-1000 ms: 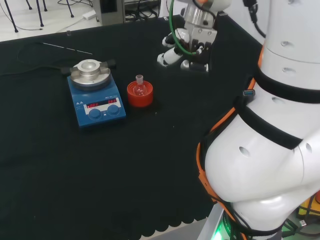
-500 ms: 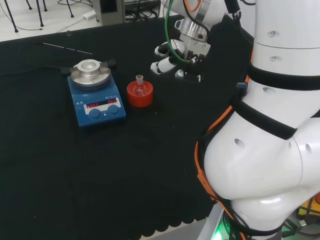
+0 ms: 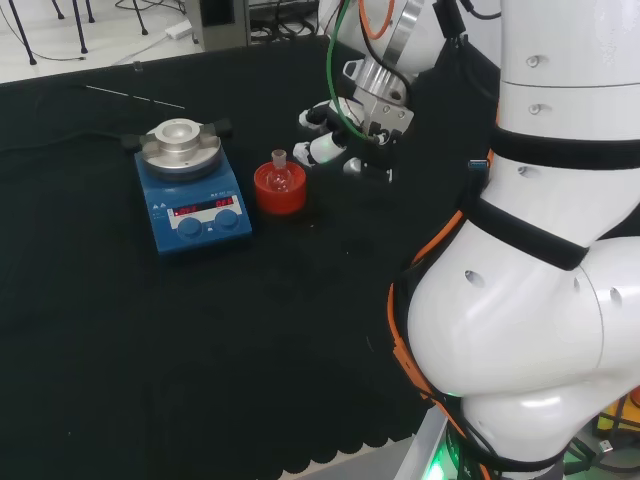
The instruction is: Pick up the round-bottom flask.
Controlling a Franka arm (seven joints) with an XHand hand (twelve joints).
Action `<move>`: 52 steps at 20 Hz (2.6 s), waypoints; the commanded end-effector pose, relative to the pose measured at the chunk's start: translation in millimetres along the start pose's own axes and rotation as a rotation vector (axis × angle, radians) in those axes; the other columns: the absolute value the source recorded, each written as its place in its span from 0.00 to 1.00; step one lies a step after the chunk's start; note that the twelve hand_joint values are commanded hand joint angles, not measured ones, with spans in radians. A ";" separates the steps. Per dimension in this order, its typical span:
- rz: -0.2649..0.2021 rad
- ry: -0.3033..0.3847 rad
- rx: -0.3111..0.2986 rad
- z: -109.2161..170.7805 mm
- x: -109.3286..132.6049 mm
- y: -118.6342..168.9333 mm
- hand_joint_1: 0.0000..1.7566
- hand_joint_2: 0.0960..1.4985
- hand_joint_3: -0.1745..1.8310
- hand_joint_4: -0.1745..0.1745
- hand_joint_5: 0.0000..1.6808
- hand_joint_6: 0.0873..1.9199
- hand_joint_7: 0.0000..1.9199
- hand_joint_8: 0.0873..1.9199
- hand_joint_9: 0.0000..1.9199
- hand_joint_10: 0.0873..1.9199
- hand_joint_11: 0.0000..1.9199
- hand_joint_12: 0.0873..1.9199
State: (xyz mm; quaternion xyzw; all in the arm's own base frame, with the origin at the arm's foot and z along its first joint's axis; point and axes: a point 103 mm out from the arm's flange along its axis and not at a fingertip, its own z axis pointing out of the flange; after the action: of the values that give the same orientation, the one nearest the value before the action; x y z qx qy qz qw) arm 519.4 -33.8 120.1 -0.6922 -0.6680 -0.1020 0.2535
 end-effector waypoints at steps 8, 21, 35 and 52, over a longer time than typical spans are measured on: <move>-0.036 0.075 -0.028 24.8 1.6 6.7 0.54 0.33 0.49 0.47 0.34 0.00 0.15 0.28 0.23 0.30 0.00 0.70; -0.059 0.153 -0.045 42.4 5.1 12.5 0.55 0.32 0.50 0.47 0.38 0.00 0.17 0.28 0.25 0.29 0.02 0.70; -0.079 0.157 -0.081 45.8 16.9 18.9 0.54 0.32 0.50 0.49 0.41 0.02 0.18 0.28 0.26 0.29 0.02 0.70; -0.080 0.128 -0.100 53.9 23.7 24.5 0.54 0.33 0.48 0.49 0.34 0.30 0.17 0.27 0.27 0.27 0.01 0.70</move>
State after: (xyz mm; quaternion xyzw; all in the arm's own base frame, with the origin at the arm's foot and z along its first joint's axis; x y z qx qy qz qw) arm 533.6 9.5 82.8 -0.6660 -0.6695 -0.1970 0.2637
